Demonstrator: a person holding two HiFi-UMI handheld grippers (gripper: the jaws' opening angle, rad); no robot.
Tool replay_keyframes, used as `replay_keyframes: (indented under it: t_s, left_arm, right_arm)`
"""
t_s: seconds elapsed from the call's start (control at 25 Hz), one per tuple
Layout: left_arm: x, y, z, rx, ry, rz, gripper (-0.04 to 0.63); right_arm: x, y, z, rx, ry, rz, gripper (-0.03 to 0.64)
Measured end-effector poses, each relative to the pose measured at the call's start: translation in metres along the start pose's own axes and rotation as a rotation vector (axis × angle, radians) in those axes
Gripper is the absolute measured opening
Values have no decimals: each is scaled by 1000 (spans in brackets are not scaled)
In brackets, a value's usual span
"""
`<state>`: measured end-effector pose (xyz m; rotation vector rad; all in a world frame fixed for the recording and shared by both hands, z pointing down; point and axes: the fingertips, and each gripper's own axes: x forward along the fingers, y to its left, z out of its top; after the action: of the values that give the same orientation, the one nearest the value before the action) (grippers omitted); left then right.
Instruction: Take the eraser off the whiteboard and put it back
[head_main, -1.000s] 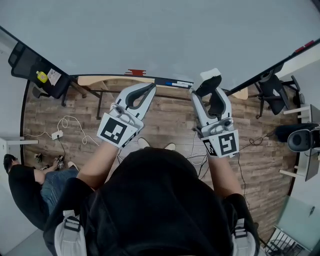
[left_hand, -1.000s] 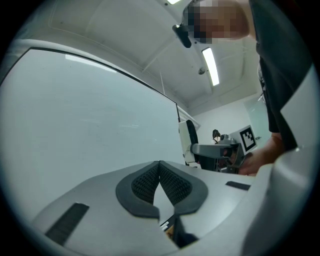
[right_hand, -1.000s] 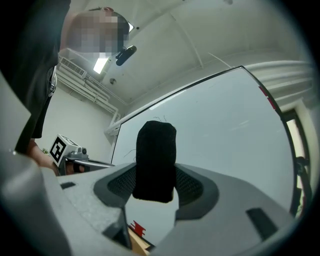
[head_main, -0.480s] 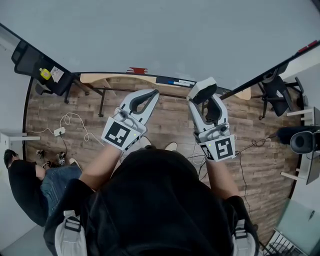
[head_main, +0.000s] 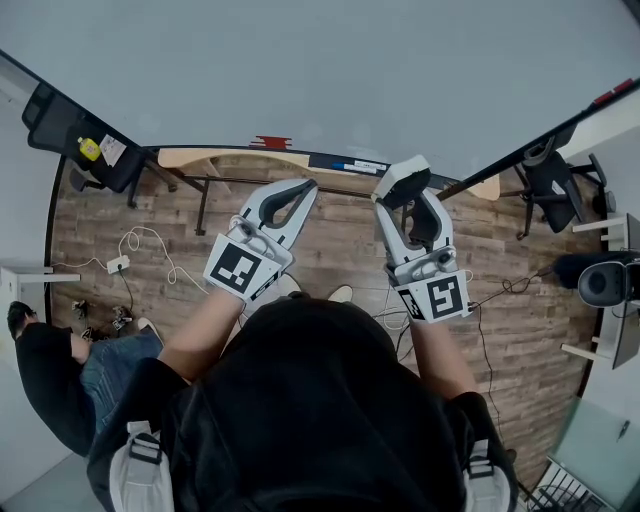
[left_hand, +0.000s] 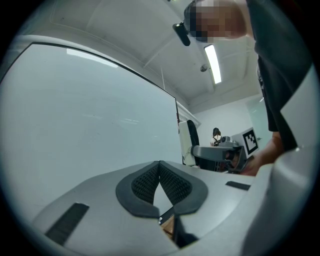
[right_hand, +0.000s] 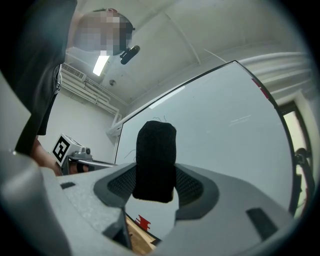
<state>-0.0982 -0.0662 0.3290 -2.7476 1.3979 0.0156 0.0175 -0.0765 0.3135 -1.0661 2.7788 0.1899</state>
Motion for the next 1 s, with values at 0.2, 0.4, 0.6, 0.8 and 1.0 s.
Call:
replay_keyframes:
  t_s: [0.2,0.4,0.6,0.8,1.0]
  left_arm:
    - [17,-5,-1,18,-4,3,-6]
    - [42,-20,-7,20,-35,-11,-6]
    - [71,-39,-21,50,-9,-25,-6]
    - [95,-54,-32,65,-10,-22,-6]
    - [110,-57,-45,61,-22,7,-6]
  right_arm:
    - [-10,-18,-1,-13,-3,-40,227]
    - [-28,-47,-7,-21,9,-94,227]
    - [-45,-75,-21,-32,2,-124,227]
    - [-53,-99,-31,-47,-14,-146,227]
    - [-53,-115,-47,-81,-9,-205,227]
